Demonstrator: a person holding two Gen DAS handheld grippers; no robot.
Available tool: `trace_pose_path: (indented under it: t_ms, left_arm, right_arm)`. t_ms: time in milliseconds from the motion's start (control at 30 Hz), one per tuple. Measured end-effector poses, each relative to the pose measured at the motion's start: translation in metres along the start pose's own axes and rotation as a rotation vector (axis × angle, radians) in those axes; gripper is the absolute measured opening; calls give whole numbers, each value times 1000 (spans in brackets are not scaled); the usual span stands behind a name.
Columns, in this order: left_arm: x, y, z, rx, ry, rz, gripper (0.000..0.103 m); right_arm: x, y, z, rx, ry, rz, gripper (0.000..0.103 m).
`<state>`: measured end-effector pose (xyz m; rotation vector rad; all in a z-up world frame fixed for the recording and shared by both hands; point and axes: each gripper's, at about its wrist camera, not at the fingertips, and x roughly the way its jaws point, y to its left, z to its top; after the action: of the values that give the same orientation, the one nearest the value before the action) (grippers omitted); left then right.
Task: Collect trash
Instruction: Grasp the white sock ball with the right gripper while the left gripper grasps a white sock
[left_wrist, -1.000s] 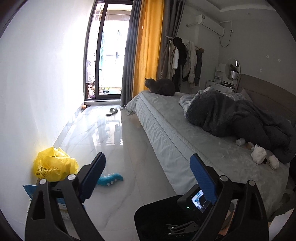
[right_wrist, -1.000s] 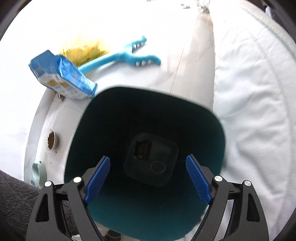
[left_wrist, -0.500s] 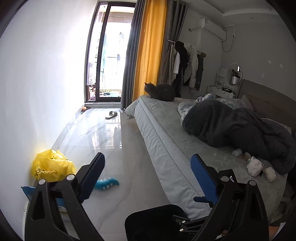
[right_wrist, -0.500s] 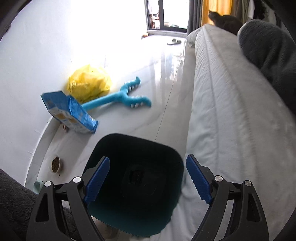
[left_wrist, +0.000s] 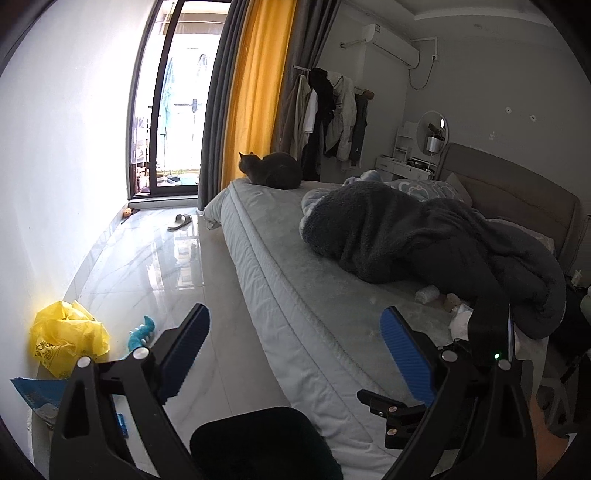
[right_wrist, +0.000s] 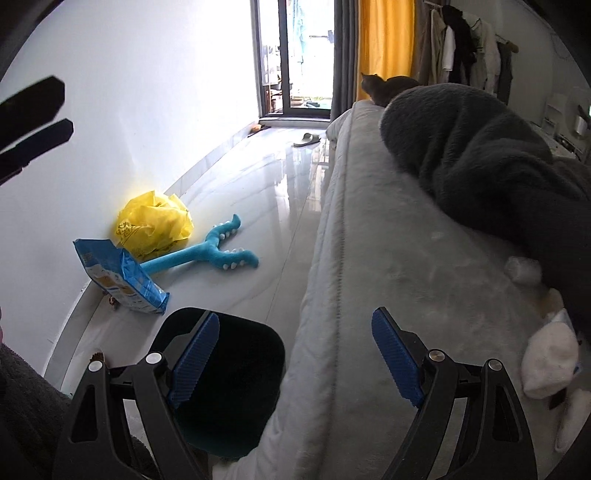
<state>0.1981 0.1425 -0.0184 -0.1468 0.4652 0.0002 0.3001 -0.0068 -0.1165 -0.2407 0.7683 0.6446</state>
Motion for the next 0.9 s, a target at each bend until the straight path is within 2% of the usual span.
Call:
trace_pose_path:
  t_ms: [267,633,900]
  left_arm:
    - [29,-43,-3,78,72,-56,95]
    - [52,-83,-8,106,97,-135,95]
    - [72,-120,-14,153,106,-193,95]
  right_arm:
    - [-44,-60,-11,79,-67,-102,87]
    - [-87,-133,-39,192,-101,-219,87]
    - [-103,-175,-61,245,-87,-284,87]
